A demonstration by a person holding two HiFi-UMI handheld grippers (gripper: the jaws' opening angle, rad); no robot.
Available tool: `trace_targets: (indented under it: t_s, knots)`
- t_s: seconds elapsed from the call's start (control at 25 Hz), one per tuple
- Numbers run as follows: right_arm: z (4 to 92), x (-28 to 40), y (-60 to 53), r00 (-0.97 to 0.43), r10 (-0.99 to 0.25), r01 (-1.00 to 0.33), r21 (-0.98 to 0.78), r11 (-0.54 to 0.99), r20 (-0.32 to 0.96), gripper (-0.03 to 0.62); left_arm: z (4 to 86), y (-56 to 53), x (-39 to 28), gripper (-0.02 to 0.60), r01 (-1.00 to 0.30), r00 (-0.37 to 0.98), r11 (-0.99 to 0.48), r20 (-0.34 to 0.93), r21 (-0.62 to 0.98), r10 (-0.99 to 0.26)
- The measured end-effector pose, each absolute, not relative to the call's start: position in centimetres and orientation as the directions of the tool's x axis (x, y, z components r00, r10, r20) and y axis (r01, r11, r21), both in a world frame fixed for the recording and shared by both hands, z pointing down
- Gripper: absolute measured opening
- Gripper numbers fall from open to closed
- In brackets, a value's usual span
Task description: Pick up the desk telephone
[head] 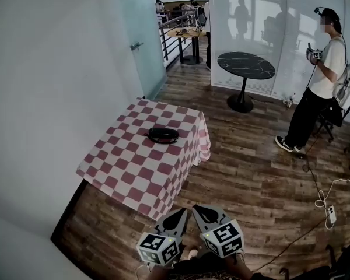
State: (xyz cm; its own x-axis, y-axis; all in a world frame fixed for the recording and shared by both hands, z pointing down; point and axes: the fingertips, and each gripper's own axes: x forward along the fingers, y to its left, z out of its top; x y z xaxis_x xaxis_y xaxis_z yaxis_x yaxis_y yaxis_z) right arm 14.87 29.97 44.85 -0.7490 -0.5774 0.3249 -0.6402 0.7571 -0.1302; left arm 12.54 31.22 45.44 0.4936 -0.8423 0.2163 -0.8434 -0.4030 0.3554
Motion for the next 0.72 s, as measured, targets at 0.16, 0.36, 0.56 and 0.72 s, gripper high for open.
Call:
trace_targets:
  t_s: [0.16, 0.36, 0.56, 0.72]
  knots:
    - [44.5, 14.9, 27.8, -0.763, -0.560, -0.621, -0.129, 0.773, 0.322, 0.020, 45.2, 29.2, 12.8, 0.009, -0.850, 0.477, -0.386, 0.215, 0.359, -0.852]
    - [44.0, 15.2, 25.1, -0.785, -0.533, -0.593, -0.134, 0.794, 0.316, 0.020, 44.9, 26.7, 13.3, 0.009, -0.863, 0.448, -0.356, 0.218, 0.359, -0.867]
    - [43.7, 15.7, 22.8, -0.801, -0.507, -0.568, -0.137, 0.812, 0.317, 0.020, 44.6, 24.4, 13.9, 0.009, -0.874, 0.422, -0.329, 0.222, 0.358, -0.879]
    - [43.4, 16.2, 21.1, -0.812, -0.490, -0.550, -0.134, 0.824, 0.316, 0.020, 44.4, 22.4, 14.4, 0.009, -0.880, 0.407, -0.315, 0.225, 0.355, -0.885]
